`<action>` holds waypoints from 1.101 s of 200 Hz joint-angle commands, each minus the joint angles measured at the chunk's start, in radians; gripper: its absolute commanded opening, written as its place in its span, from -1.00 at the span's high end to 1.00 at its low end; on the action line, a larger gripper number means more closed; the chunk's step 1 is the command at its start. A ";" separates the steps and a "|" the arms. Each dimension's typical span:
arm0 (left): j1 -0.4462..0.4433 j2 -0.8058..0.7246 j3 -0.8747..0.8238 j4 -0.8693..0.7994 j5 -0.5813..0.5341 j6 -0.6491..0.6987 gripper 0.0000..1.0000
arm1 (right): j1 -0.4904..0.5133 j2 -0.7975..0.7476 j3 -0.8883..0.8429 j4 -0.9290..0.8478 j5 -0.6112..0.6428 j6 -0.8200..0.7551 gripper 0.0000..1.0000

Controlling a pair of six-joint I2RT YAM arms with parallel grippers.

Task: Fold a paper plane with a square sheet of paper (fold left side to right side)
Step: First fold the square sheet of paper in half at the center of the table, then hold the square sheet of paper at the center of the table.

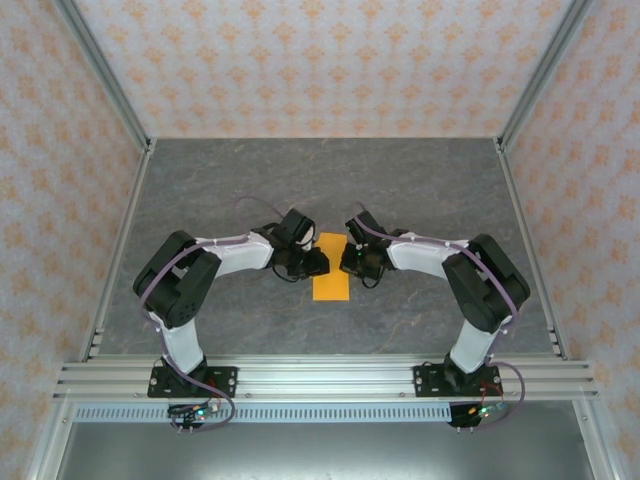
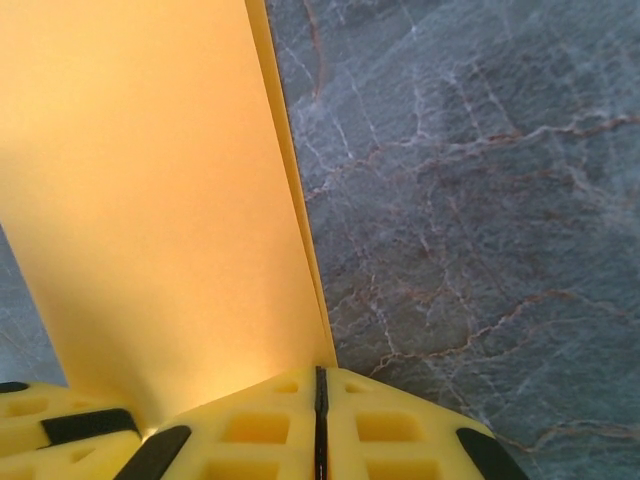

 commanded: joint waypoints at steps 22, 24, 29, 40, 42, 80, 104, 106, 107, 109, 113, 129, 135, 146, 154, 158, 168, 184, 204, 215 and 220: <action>0.032 -0.010 -0.043 -0.008 -0.039 0.029 0.56 | 0.008 0.062 -0.024 -0.132 0.070 -0.024 0.81; 0.033 -0.011 -0.045 -0.009 -0.039 0.031 0.56 | 0.007 0.062 -0.024 -0.132 0.069 -0.024 0.81; 0.037 -0.014 -0.048 -0.010 -0.039 0.034 0.56 | 0.007 0.064 -0.024 -0.132 0.069 -0.025 0.81; 0.049 -0.022 -0.059 -0.012 -0.036 0.039 0.56 | 0.007 0.064 -0.026 -0.137 0.073 -0.026 0.82; 0.052 -0.024 -0.062 -0.011 -0.036 0.040 0.56 | 0.007 0.064 -0.026 -0.137 0.073 -0.026 0.82; 0.115 -0.092 -0.117 -0.014 -0.006 0.060 0.56 | 0.007 0.057 -0.030 -0.142 0.077 -0.029 0.82; 0.132 -0.151 -0.124 -0.010 0.009 0.072 0.55 | 0.007 0.051 -0.032 -0.128 0.067 -0.029 0.82; 0.131 -0.155 -0.123 -0.008 0.012 0.072 0.56 | 0.007 0.051 -0.030 -0.128 0.066 -0.029 0.82; 0.132 -0.157 -0.123 -0.005 0.013 0.071 0.56 | 0.008 0.051 -0.031 -0.128 0.066 -0.029 0.82; 0.131 -0.160 -0.122 0.000 0.017 0.070 0.56 | 0.007 0.051 -0.032 -0.127 0.067 -0.029 0.82; 0.131 -0.165 -0.121 0.010 0.025 0.065 0.56 | 0.007 0.050 -0.030 -0.127 0.067 -0.029 0.82; 0.128 -0.171 -0.118 0.072 0.059 0.035 0.56 | 0.007 0.051 -0.029 -0.126 0.065 -0.029 0.82; 0.125 -0.167 -0.113 0.092 0.069 0.026 0.56 | 0.007 0.051 -0.029 -0.126 0.064 -0.029 0.82; 0.116 -0.147 -0.096 0.112 0.082 0.014 0.56 | 0.007 0.051 -0.028 -0.126 0.061 -0.028 0.82; 0.107 -0.127 -0.078 0.118 0.085 0.012 0.56 | 0.007 0.051 -0.028 -0.126 0.062 -0.029 0.82; 0.101 -0.119 -0.070 0.120 0.086 0.010 0.56 | 0.007 0.051 -0.029 -0.126 0.061 -0.028 0.82; 0.091 -0.093 -0.047 0.126 0.087 0.008 0.56 | 0.007 0.051 -0.028 -0.124 0.058 -0.028 0.82; 0.075 -0.049 -0.012 0.134 0.084 0.004 0.57 | 0.007 0.051 -0.027 -0.123 0.054 -0.027 0.82; 0.065 0.000 0.018 0.156 0.082 -0.009 0.56 | 0.007 0.053 -0.024 -0.123 0.051 -0.029 0.82; 0.063 0.022 0.030 0.165 0.079 -0.014 0.56 | 0.008 0.053 -0.024 -0.125 0.050 -0.029 0.82; 0.063 0.032 0.034 0.164 0.075 -0.015 0.56 | 0.008 0.053 -0.023 -0.124 0.050 -0.028 0.82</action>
